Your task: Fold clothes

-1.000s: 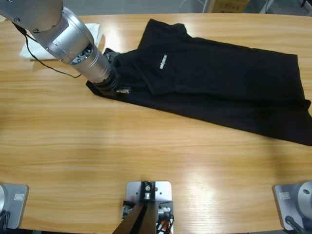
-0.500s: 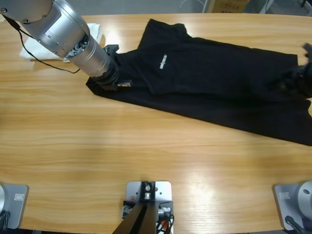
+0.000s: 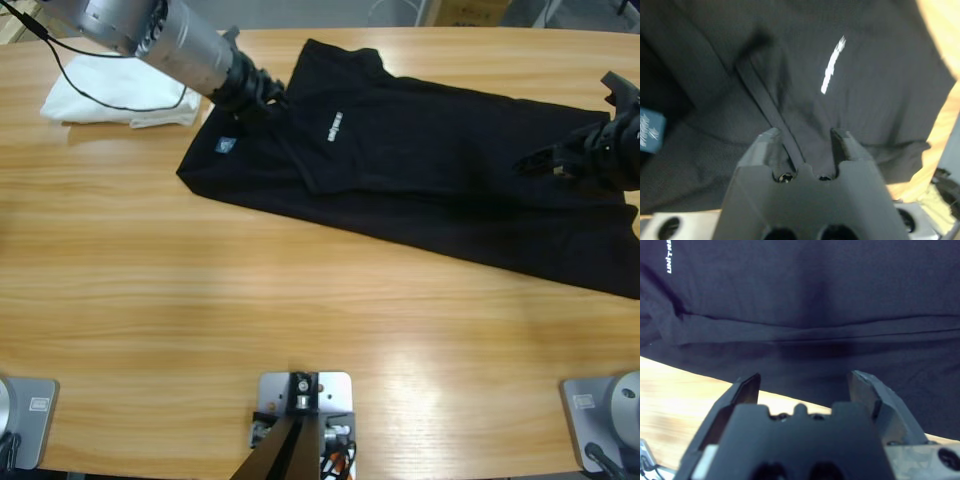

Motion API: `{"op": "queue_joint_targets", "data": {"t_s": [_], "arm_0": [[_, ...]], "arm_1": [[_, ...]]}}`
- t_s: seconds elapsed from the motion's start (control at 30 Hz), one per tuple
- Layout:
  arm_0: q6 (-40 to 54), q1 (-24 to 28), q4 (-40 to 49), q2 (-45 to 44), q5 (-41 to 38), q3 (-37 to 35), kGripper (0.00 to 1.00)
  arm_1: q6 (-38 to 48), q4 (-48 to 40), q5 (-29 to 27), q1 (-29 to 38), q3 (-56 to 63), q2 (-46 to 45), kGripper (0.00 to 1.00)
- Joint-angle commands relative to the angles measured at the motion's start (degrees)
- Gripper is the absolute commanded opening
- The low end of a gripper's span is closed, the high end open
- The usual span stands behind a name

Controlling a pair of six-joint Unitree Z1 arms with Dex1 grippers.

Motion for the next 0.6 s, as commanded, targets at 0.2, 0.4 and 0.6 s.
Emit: {"op": "queue_joint_targets", "data": {"t_s": [0.2,0.4,0.6], "arm_0": [[3.5,3.7,-0.8,8.9,-7.0,-3.1,0.982],[7.9,4.1,-0.7,11.0,-9.6,-5.0,0.973],[7.9,4.1,-0.7,11.3,-9.3,-5.1,0.973]], "arm_1": [[-0.8,-1.4,-0.1,0.5,2.2,1.2,0.715],[-0.8,-1.6,-0.2,0.5,2.7,2.4,0.715],[-0.8,-2.0,-0.1,0.4,2.9,3.8,0.715]]}}
